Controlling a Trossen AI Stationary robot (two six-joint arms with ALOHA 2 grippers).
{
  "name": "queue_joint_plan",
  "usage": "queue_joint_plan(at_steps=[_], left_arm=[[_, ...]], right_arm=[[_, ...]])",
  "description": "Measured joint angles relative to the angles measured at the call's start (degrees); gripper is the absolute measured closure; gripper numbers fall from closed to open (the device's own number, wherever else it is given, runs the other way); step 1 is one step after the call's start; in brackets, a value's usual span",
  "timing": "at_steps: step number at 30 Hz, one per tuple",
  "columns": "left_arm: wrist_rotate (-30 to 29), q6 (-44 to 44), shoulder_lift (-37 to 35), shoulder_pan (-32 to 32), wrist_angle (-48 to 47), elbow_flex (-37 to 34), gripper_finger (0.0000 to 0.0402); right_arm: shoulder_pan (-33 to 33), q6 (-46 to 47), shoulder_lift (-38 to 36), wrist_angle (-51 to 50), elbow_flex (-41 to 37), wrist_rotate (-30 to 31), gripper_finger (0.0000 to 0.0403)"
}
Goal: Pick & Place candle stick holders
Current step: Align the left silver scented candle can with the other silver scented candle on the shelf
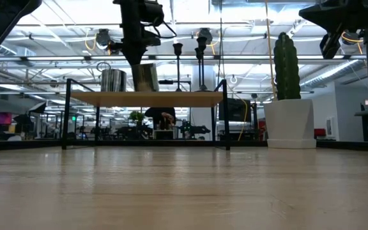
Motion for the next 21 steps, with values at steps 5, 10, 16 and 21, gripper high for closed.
queue_joint_plan(at_steps=[5, 10, 16, 21], left_arm=[[-0.5, 0.4, 0.2, 0.0, 1.0, 0.0, 0.0401], [-0.8, 0.5, 0.2, 0.3, -0.8, 0.0, 0.0401], [-1.0, 0.6, 0.2, 1.2, -1.9, 0.0, 0.0401], [-0.1, 0.6, 0.2, 1.7, -1.9, 0.0, 0.0401]], right_arm=[[0.0, 0.0, 0.0, 0.0, 0.0, -0.1, 0.0403], [0.0, 0.0, 0.0, 0.0, 0.0, -0.1, 0.0403], [0.0, 0.0, 0.0, 0.0, 0.0, -0.1, 0.0403], [0.0, 0.0, 0.0, 0.0, 0.0, -0.1, 0.0403]])
